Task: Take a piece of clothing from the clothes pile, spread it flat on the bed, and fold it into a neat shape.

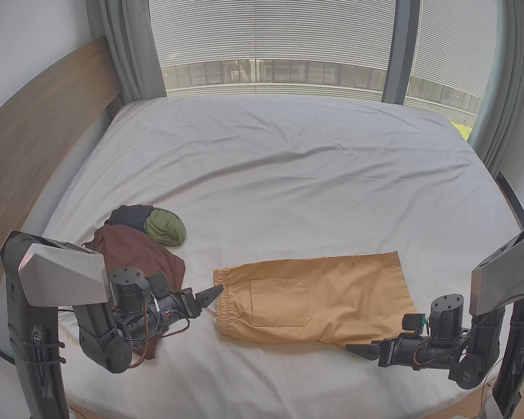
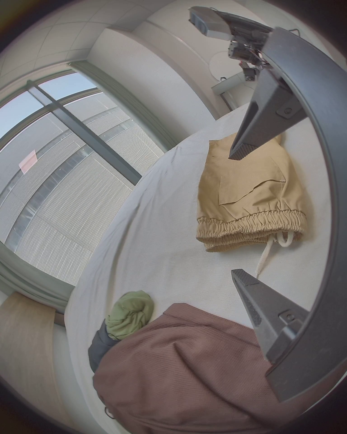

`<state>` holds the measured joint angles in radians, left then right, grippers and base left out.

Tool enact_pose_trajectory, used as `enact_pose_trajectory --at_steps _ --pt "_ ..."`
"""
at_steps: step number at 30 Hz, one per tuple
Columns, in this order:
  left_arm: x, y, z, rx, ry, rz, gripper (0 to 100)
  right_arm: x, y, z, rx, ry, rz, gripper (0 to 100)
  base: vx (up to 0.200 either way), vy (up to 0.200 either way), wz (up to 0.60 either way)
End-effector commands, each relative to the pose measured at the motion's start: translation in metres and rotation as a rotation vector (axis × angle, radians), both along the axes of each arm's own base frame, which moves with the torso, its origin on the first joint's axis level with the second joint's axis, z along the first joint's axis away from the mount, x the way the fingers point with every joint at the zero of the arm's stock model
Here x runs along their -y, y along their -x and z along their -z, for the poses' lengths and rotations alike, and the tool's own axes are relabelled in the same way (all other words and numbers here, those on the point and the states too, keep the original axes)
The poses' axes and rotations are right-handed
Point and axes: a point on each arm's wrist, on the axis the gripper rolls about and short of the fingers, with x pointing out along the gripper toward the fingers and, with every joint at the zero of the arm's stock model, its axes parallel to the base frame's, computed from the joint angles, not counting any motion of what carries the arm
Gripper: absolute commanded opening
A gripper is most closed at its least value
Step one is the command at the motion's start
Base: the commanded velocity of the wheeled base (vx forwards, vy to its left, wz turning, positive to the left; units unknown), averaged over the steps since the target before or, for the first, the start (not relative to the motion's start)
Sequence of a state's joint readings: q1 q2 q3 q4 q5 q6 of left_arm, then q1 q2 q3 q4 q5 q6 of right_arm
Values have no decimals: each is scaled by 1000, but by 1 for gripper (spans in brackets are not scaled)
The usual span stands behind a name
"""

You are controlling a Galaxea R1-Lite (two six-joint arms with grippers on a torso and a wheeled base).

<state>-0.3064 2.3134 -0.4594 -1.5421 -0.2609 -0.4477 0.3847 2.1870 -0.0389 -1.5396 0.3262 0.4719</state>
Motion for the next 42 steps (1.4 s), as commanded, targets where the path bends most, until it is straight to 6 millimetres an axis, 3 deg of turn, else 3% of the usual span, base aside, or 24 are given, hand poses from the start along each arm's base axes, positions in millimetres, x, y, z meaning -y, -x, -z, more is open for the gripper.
enact_pose_trajectory --at_steps 1,11,27,42 --pt "4 -2 8 -30 19 -6 100 1 2 -1 0 0 -1 100 0 0 0" --pt "18 -2 16 -182 220 -46 100 3 -8 1 15 -7 24 100 0 0 0" --pt "27 7 54 -318 211 -46 100 3 -10 7 -2 0 29 100 0 0 0" --pt "41 3 58 -308 217 -15 100 1 -14 5 16 -9 28 100 0 0 0"
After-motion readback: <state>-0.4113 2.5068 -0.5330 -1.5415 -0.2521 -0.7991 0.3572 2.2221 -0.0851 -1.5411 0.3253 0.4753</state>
